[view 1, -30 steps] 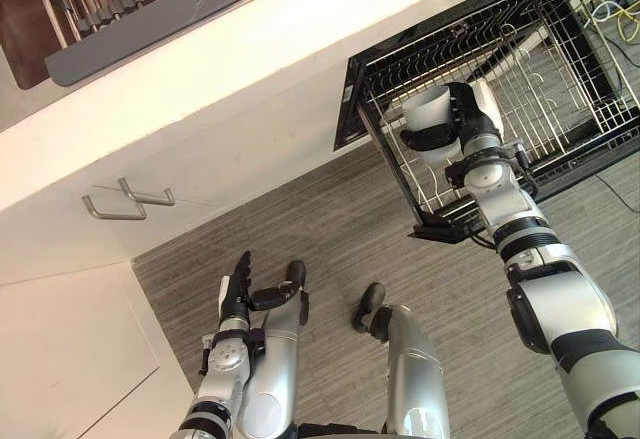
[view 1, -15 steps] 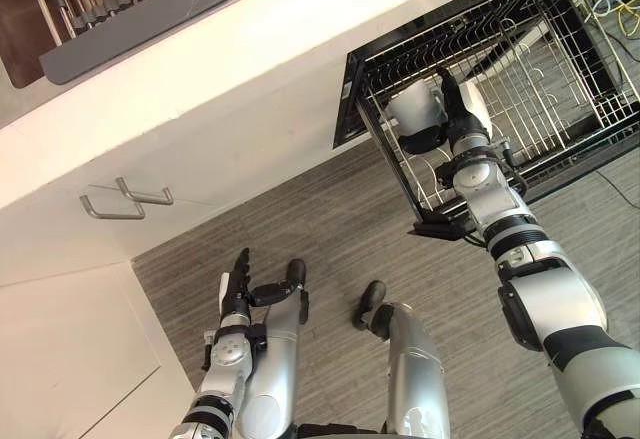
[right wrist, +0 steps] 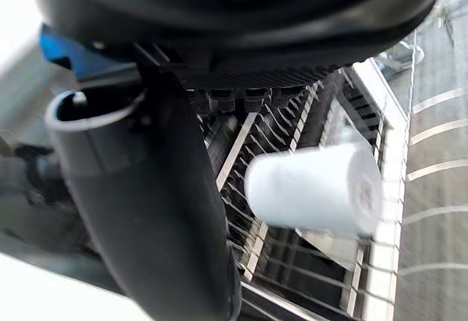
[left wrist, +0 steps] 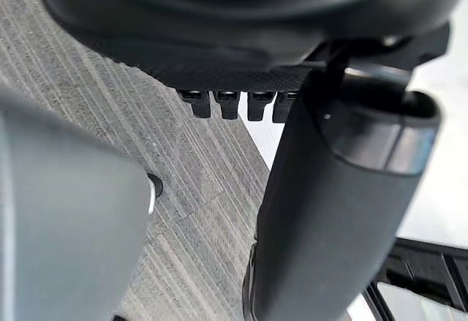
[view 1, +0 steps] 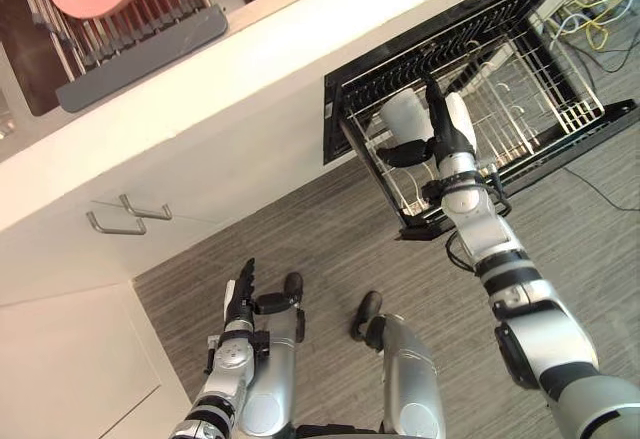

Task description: Walk over to the sink, pick up the cup, carry it to the dishwasher, place the cup inside the dishwasher, then close the dishwasher door

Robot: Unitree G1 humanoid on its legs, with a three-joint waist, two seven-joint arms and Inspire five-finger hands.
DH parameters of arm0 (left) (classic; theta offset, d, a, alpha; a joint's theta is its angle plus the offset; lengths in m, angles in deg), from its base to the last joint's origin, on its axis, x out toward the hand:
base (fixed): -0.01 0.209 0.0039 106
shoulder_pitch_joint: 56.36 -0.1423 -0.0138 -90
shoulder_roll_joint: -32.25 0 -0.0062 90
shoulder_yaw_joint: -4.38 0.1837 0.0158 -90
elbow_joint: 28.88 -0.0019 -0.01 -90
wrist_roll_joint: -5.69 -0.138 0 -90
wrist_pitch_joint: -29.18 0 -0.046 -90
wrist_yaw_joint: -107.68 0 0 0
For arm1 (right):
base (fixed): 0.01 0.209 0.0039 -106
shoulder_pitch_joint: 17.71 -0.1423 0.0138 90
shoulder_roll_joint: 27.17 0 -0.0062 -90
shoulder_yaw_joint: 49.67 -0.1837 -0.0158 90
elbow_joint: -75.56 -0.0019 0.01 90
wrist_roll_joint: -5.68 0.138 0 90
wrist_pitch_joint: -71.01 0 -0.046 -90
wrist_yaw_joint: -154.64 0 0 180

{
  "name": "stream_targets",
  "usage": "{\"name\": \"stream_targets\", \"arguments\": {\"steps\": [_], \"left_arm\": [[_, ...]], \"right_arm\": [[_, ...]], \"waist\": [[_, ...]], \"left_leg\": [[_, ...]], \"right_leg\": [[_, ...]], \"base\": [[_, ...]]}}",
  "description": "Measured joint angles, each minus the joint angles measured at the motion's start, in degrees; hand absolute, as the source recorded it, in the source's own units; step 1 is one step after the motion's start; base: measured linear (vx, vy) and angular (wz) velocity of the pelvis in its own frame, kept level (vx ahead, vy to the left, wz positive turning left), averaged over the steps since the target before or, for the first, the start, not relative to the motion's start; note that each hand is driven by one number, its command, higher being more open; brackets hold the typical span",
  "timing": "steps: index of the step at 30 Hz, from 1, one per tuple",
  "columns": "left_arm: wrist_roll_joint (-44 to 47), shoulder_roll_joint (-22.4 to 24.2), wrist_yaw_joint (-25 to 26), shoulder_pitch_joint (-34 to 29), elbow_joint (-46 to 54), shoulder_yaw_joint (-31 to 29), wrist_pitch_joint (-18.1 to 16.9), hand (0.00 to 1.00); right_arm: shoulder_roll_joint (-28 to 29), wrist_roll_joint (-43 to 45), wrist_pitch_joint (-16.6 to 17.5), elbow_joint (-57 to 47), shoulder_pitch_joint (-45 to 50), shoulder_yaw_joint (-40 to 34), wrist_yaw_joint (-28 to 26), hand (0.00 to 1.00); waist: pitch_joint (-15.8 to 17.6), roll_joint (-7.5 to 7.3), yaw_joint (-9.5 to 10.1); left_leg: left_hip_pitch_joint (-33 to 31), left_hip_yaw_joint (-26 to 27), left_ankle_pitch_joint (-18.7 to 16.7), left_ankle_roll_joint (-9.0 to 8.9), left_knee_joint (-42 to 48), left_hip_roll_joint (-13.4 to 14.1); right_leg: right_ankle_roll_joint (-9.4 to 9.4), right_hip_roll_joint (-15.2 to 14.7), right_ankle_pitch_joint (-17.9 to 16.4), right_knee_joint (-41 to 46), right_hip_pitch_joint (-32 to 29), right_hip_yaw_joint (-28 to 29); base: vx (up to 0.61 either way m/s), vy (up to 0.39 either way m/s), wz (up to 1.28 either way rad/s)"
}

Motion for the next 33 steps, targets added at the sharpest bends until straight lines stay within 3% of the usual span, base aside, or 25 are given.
{"name": "stream_targets", "arguments": {"steps": [3, 7, 10, 15, 18, 21, 31, 33], "left_arm": [[-0.1, 0.1, -0.4, -1.3, 0.4, 0.1, 0.5, 1.00], [-0.6, -0.8, -1.3, -3.8, 0.8, 0.7, 0.9, 1.00], [-1.5, -0.9, -2.1, -4.6, 0.5, 1.4, 1.5, 1.00], [-3.7, 0.5, -3.3, -8.6, -0.3, 2.9, 1.9, 1.00], [-4.8, 1.1, -3.8, -8.9, -2.8, 3.2, 1.9, 1.00], [-5.8, 1.2, -3.8, -9.5, -4.6, 3.2, 2.0, 1.00], [-5.8, 0.9, -3.8, -10.6, -6.7, 3.2, 2.2, 1.00], [-5.8, 0.9, -3.7, -10.5, -6.6, 3.3, 2.0, 1.00]], "right_arm": [[3.2, -2.1, 0.0, -9.0, 9.9, -3.0, 0.2, 1.00], [9.6, -3.0, 0.6, -18.3, 23.8, -4.1, 0.3, 1.00], [12.1, -2.9, 1.2, -22.5, 30.3, -4.4, 0.1, 1.00], [14.8, -2.8, 4.6, -31.2, 43.3, -4.4, -0.3, 1.00], [15.3, -2.9, 7.2, -34.4, 46.4, -3.8, -0.7, 1.00], [16.2, -3.0, 7.8, -34.9, 46.7, -3.1, -0.9, 1.00], [16.8, -2.6, 8.7, -34.8, 48.2, 1.2, -1.3, 1.00], [16.3, -1.9, 8.8, -34.7, 47.8, 2.0, -1.2, 1.00]], "waist": [[-0.3, -0.70, -0.77], [-2.1, -2.78, -2.37], [-2.8, -2.97, -3.08], [-9.4, -2.07, -3.87], [-12.6, -0.85, -4.42], [-14.5, 0.31, -4.71], [-16.7, 1.96, -4.48], [-16.5, 2.36, -4.49]], "left_leg": [[4.2, 0.7, 1.2, 0.10, -3.8, 0.0], [9.2, 1.0, 3.4, 0.10, -10.1, 0.0], [12.4, 1.0, 4.8, -0.04, -14.1, 0.2], [18.5, 1.5, 5.5, -0.03, -19.7, 0.3], [20.9, 1.7, 5.5, -0.04, -21.4, 0.1], [22.8, 2.2, 5.5, -0.05, -22.2, 0.0], [25.2, 2.0, 5.7, -0.16, -22.2, -0.2], [22.2, 0.6, 3.2, -0.54, -17.1, 0.1]], "right_leg": [[0.30, 0.6, 1.3, -3.4, 3.7, 0.3], [0.29, 1.7, 2.7, -8.3, 7.5, 0.3], [0.35, 2.5, 3.9, -11.6, 10.5, -0.1], [1.15, 3.9, 5.6, -19.0, 17.1, -0.3], [1.74, 4.4, 7.0, -22.9, 20.4, -0.5], [2.08, 4.7, 8.4, -25.9, 23.1, -0.3], [2.02, 5.1, 10.4, -28.9, 27.0, -0.3], [1.78, 5.1, 9.7, -27.6, 26.5, -1.5]], "base": [[0.02, 0.015, -0.09], [0.05, 0.007, -0.06], [0.08, -0.003, -0.02], [0.14, 0.007, -0.04], [0.08, 0.019, -0.02], [0.03, 0.026, -0.06], [-0.05, 0.007, 0.01], [-0.07, 0.003, 0.33]]}}
